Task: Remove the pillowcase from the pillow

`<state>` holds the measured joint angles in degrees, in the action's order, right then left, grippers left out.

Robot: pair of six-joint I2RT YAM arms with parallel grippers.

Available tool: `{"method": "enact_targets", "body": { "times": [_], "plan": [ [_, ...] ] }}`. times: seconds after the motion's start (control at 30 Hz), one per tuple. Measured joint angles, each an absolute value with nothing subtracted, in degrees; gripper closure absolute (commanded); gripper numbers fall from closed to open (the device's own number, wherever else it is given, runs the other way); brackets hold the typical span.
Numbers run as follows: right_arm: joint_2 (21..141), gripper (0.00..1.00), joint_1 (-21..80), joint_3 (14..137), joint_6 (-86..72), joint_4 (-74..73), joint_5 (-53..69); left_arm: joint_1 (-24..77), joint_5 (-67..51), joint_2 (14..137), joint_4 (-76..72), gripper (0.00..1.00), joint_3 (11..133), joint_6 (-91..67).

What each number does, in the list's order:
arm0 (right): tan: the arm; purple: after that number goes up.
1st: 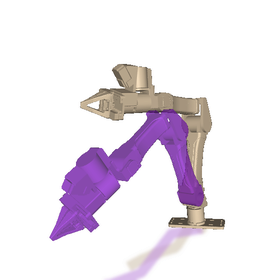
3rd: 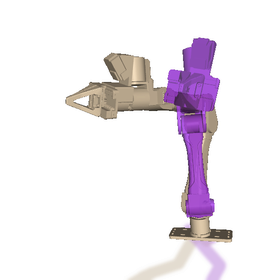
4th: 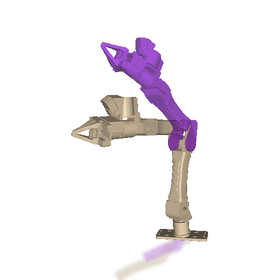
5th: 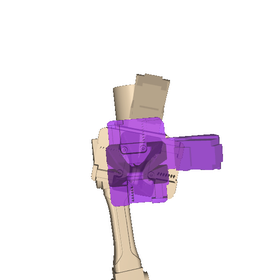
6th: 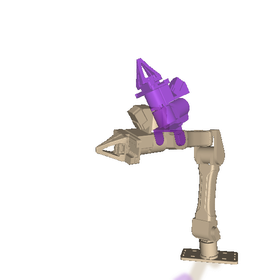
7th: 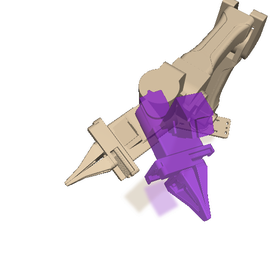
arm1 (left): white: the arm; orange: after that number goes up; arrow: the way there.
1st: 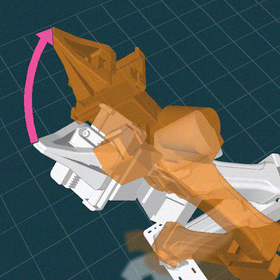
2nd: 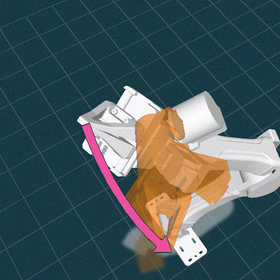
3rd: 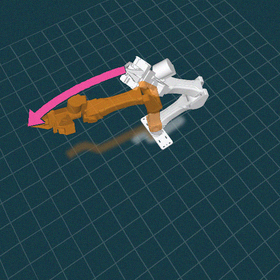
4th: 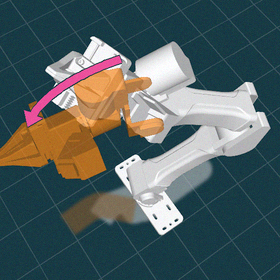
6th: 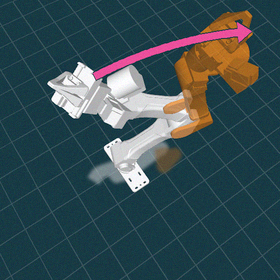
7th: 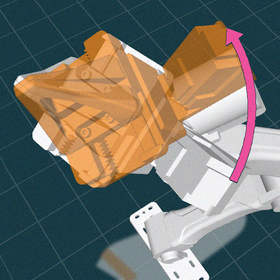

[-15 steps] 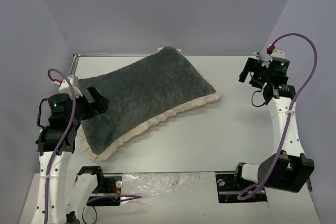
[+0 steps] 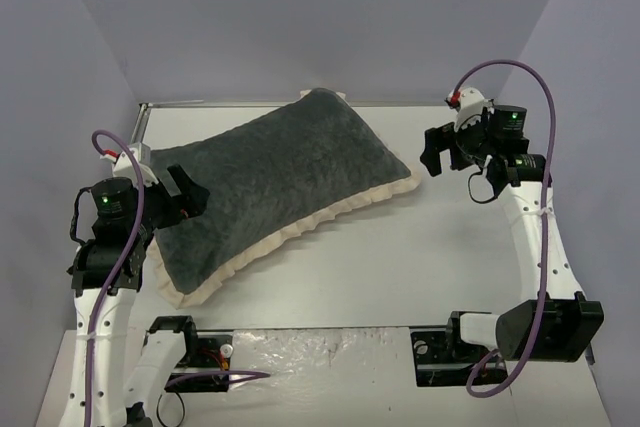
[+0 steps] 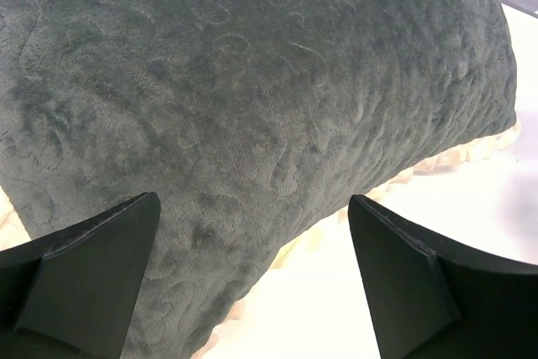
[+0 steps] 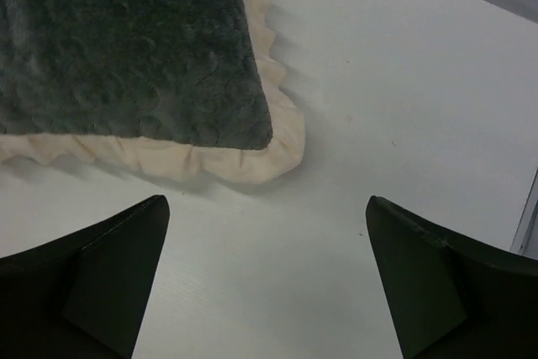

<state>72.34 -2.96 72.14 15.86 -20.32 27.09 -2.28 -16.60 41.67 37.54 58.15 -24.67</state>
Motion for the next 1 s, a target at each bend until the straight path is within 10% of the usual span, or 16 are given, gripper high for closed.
{"method": "enact_targets", "body": {
  "times": [1.0],
  "plan": [
    [107.77, 0.07, 8.97, 89.89, 67.83, -31.31, 38.83, 8.29, -16.19, 39.94, 51.59, 0.06, 62.65, -28.12]
  ]
}}
